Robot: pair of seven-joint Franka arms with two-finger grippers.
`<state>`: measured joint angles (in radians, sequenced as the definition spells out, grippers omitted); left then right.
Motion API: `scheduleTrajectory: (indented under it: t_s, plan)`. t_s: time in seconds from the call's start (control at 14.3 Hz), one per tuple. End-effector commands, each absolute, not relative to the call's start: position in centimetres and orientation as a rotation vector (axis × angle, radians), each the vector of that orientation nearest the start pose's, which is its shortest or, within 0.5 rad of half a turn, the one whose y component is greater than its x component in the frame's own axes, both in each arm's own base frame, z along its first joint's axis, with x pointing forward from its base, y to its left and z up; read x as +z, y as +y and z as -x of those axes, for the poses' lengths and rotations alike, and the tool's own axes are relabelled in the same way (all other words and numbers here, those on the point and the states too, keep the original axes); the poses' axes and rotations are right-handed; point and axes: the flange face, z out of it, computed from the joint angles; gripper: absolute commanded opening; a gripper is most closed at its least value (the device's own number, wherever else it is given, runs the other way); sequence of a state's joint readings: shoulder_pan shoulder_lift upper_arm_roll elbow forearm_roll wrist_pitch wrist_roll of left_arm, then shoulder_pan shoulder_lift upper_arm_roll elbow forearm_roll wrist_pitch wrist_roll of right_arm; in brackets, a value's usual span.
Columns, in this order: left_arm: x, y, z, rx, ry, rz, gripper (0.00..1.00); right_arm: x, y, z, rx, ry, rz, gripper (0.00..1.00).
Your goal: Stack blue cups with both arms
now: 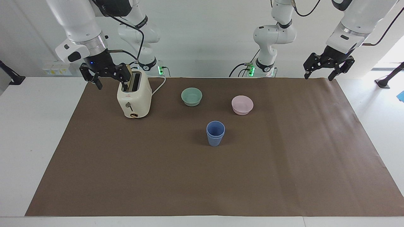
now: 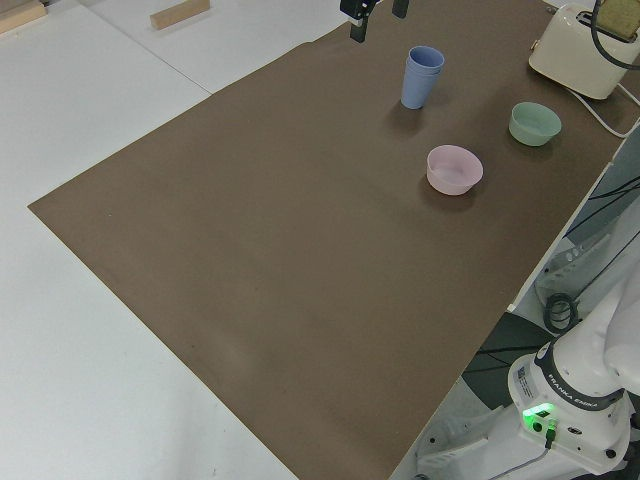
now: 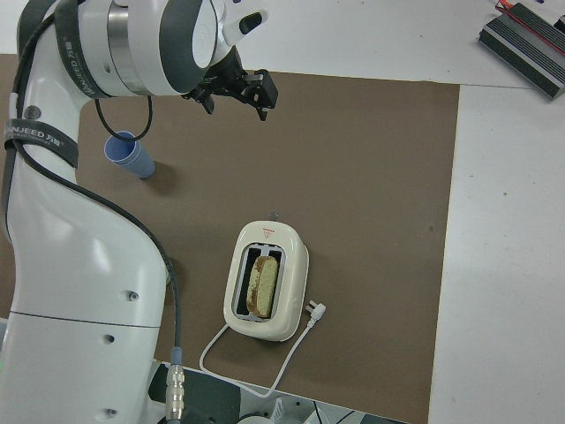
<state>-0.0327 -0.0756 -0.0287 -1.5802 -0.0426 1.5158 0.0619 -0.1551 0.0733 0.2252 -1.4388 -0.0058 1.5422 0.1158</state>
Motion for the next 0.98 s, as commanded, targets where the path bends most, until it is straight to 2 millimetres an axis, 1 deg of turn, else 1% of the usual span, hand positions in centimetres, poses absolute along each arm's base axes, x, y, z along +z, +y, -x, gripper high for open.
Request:
scheduleTrajectory:
  t_s: [0.0, 0.21, 0.91]
  plan:
    - [65.76, -3.39, -51.76, -0.032, 0.200, 3.184, 1.00, 65.03, 3.33, -56.55, -0.067, 0.090, 3.109, 1.00]
    - [65.76, -3.39, -51.76, -0.032, 0.200, 3.184, 1.00, 65.61, 3.11, -56.22, -0.082, 0.090, 3.112, 1.00]
    - [65.76, -3.39, -51.76, -0.032, 0.200, 3.184, 1.00, 65.66, 3.28, -56.14, -0.086, 0.088, 3.113, 1.00]
